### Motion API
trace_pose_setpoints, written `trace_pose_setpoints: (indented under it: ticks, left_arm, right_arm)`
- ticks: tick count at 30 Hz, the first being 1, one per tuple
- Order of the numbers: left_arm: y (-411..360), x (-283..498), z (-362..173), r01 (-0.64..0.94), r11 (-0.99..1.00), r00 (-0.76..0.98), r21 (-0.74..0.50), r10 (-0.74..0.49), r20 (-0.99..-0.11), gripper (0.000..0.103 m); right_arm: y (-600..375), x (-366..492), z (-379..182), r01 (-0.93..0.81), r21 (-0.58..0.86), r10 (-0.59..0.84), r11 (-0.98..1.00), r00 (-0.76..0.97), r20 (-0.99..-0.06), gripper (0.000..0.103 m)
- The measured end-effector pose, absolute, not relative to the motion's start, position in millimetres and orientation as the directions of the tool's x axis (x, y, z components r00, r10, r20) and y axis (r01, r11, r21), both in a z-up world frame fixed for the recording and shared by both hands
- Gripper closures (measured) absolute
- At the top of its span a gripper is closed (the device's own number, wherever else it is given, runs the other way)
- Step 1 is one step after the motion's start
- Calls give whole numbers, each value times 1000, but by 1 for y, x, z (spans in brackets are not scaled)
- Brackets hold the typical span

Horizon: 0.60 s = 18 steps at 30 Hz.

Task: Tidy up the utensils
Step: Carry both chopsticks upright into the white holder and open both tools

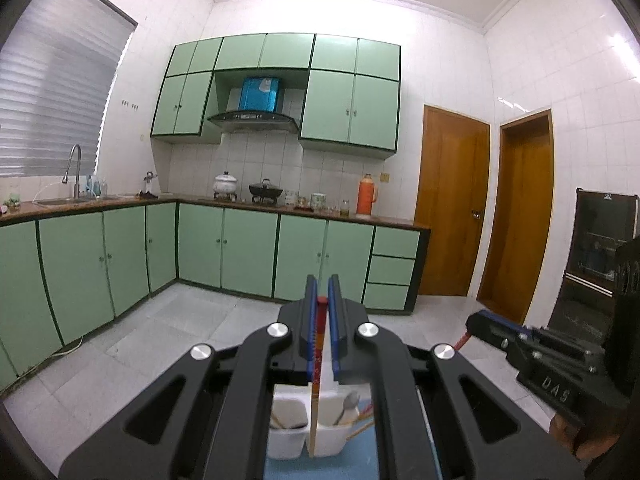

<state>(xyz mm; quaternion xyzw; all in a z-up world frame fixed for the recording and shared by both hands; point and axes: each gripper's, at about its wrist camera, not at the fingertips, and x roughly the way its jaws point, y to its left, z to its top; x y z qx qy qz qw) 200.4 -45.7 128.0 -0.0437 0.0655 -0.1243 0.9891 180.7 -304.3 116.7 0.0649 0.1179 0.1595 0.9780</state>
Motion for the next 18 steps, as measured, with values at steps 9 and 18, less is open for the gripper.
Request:
trace_pose_setpoints:
  ticks: [9,18]
  left_arm:
    - [-63,239,130,219,974,972,-61,-223,-75,99]
    - [-62,287,88,199,977,963,-78,-210,-168,99]
  right_arm:
    - [-296,224,116,-283,127,306,951,922,-236,97]
    - [-287,263,85,-280,134,309,951,902,-302,98]
